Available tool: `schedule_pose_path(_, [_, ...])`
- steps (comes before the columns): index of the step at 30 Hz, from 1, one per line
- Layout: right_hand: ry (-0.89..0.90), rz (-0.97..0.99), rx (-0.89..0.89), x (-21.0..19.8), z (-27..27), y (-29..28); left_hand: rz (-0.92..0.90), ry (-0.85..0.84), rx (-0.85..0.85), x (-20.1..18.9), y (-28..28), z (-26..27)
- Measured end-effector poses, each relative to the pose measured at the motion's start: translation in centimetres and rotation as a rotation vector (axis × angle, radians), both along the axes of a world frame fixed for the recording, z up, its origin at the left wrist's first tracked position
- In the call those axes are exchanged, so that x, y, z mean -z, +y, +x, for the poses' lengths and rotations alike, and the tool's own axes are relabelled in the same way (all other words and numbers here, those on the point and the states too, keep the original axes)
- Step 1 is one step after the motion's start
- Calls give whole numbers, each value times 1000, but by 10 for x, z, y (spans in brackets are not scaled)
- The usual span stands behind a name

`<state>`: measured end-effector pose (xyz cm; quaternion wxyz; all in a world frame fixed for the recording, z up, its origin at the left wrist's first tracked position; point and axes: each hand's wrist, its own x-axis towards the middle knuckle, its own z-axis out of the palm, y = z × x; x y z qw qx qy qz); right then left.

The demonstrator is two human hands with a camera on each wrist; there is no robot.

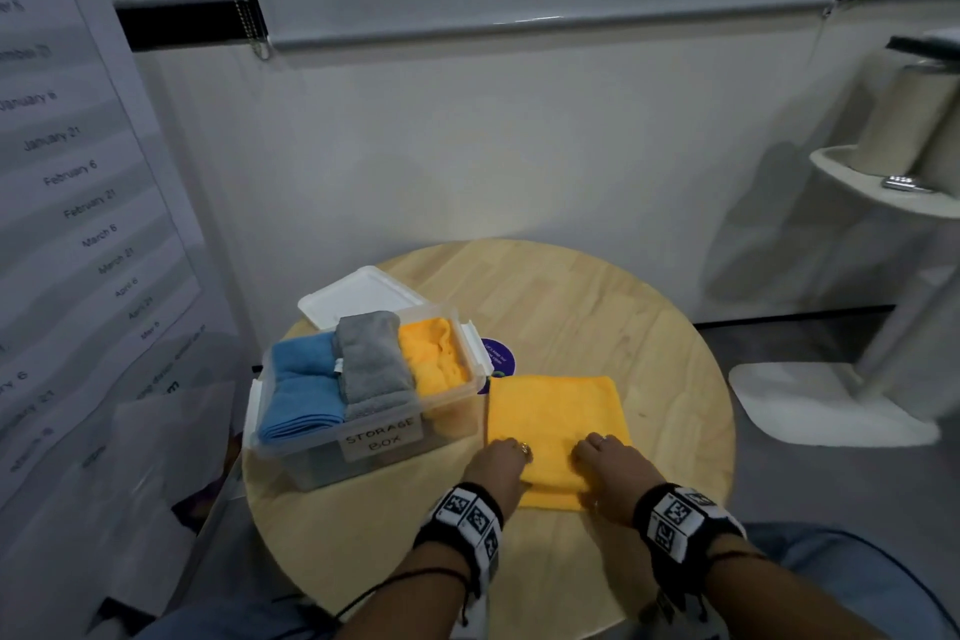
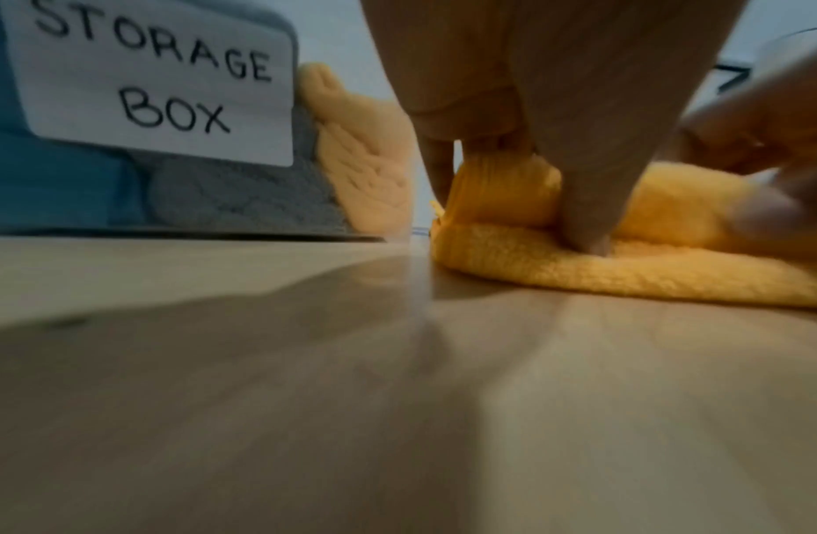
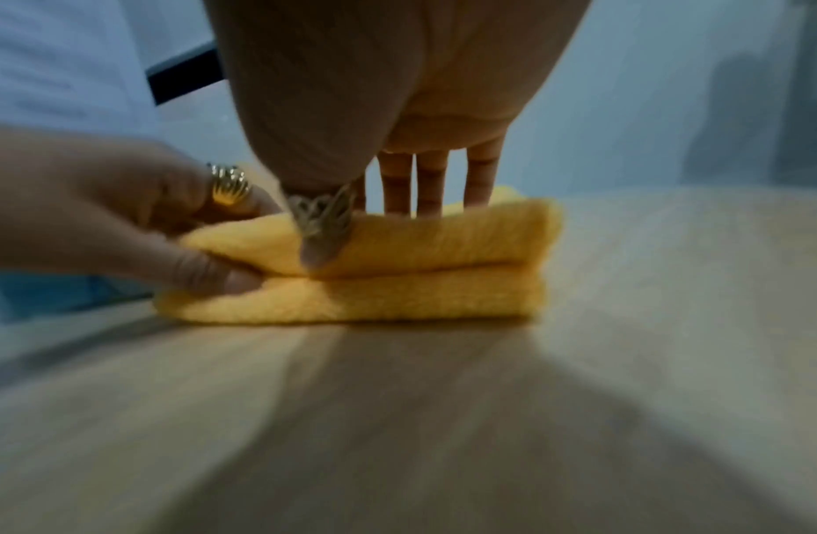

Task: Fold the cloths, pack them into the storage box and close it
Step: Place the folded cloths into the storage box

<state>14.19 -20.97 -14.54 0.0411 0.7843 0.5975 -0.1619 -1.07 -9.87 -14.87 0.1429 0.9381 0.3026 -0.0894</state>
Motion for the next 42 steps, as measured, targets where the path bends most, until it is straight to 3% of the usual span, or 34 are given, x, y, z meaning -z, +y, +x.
schedule_pose_path(5, [133,23,118,-12,24,-13,-157,-204,-98,-7,22,-3])
schedule_pose_path(9, [506,321,273,-24,48,-21,-367,-515,-168,-11,33,-13])
schedule_pose_path(12, [736,429,406,-25,58,-21,-524,-692,-346,-8,34,-16])
schedule_pose_path(16, [692,303,554,-15,53,-4,-508,-774,-520,0,28,-1])
schedule_pose_path(20, [556,163,603,-4,49,7,-409,-695,-478,4,21,10])
schedule_pose_path(25, [490,137,685,8,48,16,-304,-563,-434,-4,18,19])
schedule_pose_path(29, [424,164,713,19,48,19,-91,-142,-291,-4,24,31])
schedule_pose_path(33, [377,191,768,15,49,22,46,105,-264,-6,19,36])
schedule_pose_path(35, [174,321,652,8,45,23,211,65,-248,-4,15,40])
schedule_pose_path(37, [77,444,403,5,38,31,309,-91,-185,-3,9,46])
schedule_pose_path(40, [242,335,40,12,29,38,249,-84,8,13,3,49])
schedule_pose_path(42, [320,274,-25,19,31,37,106,-14,-17,18,-1,40])
